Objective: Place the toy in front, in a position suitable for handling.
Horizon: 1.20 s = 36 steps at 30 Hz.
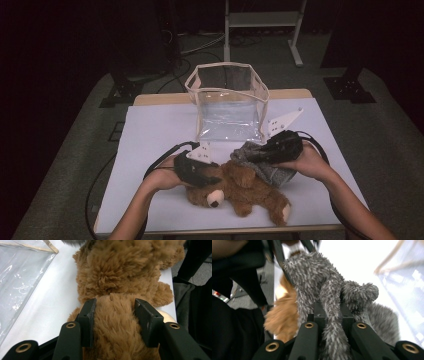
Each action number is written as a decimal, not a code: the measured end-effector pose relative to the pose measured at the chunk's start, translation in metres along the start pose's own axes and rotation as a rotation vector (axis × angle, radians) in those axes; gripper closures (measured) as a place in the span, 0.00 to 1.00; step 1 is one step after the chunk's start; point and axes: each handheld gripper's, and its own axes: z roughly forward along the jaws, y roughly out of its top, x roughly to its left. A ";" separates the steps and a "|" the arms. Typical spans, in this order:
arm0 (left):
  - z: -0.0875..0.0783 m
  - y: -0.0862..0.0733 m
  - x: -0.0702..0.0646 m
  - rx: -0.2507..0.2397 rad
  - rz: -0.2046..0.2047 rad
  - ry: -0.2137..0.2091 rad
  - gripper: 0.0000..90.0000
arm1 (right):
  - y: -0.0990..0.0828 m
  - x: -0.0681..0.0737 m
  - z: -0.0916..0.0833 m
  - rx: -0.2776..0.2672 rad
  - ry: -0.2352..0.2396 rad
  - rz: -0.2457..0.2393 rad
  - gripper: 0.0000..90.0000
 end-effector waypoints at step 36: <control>-0.014 -0.032 -0.004 -0.101 -0.009 0.021 0.53 | 0.048 0.015 0.033 0.172 0.033 -0.119 0.90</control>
